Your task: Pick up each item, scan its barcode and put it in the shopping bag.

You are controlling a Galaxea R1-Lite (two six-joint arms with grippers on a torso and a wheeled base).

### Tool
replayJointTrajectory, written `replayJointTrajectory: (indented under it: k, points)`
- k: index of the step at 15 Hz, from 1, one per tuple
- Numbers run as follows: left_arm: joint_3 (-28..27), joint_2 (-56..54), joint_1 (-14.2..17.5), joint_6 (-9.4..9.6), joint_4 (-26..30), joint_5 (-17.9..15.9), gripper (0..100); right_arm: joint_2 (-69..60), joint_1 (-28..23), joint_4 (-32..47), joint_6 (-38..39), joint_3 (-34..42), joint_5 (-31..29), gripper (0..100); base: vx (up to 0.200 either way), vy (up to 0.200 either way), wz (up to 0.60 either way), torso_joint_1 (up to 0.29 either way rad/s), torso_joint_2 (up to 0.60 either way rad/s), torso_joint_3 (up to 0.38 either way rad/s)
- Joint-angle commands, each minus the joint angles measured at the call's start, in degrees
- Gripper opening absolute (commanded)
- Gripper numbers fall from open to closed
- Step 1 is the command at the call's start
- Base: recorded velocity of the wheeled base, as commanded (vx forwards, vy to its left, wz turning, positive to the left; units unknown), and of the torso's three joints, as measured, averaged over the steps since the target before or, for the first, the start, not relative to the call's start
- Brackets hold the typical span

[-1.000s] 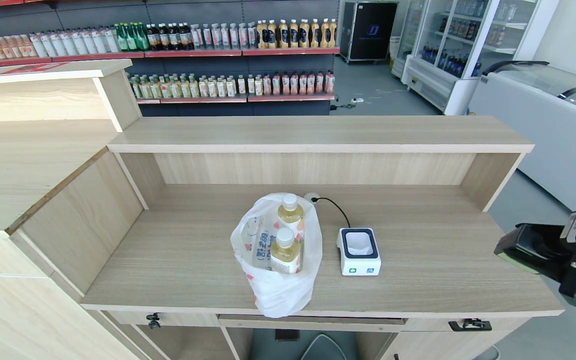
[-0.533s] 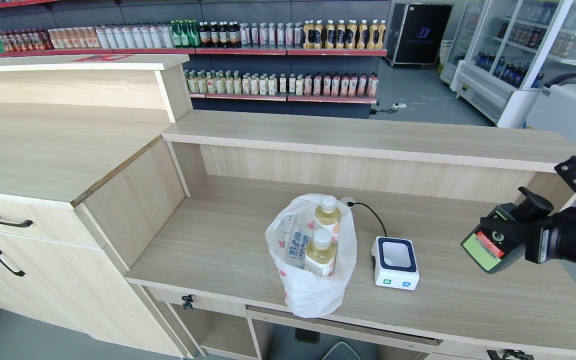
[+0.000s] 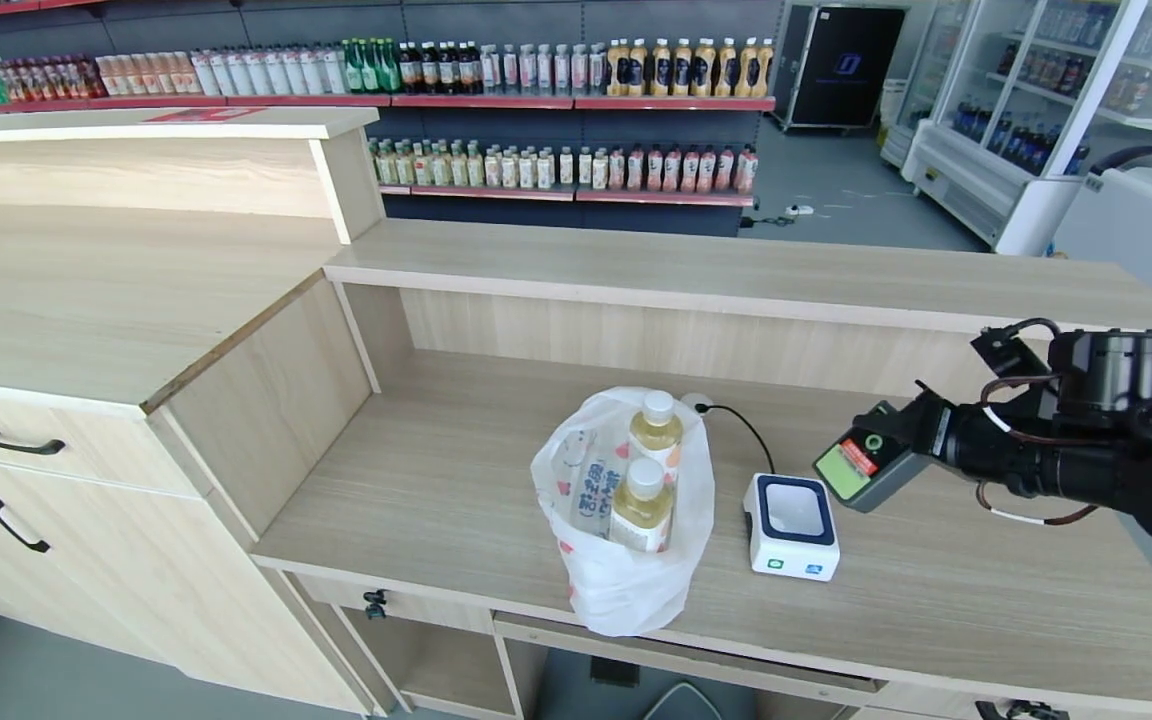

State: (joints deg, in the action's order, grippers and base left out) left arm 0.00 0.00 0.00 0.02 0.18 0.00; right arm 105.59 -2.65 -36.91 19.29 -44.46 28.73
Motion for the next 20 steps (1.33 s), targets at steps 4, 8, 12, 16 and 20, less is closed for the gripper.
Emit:
replayJointTrajectory:
  k: [4, 8, 12, 16, 20]
  points:
    - [0.0, 0.0, 0.0, -0.02, -0.01, 0.0, 100, 9.19, -0.87, 0.26, -2.67, -3.7, 2.64, 0, 0.0, 0.0, 0.0, 0.0, 0.0, 0.0]
    - [0.0, 0.0, 0.0, 0.06, -0.01, 0.0, 100, 12.27, -0.43, 0.35, -5.31, -6.87, 2.91, 0, 0.0, 0.0, 0.0, 0.0, 0.0, 0.0]
    - [0.0, 0.0, 0.0, -0.02, -0.01, 0.0, 100, 13.67, 1.41, 0.35, -5.31, -10.03, 5.46, 0, 0.0, 0.0, 0.0, 0.0, 0.0, 0.0]
    - [0.0, 0.0, 0.0, -0.02, -0.01, 0.0, 100, 14.73, 1.94, 1.23, -7.24, -9.95, 5.19, 0, 0.0, 0.0, 0.0, 0.0, 0.0, 0.0]
    - [0.0, 0.0, 0.0, -0.02, -0.01, 0.0, 100, 14.73, 1.85, 2.99, -9.62, -9.86, 4.49, 0, 0.0, 0.0, 0.0, 0.0, 0.0, 0.0]
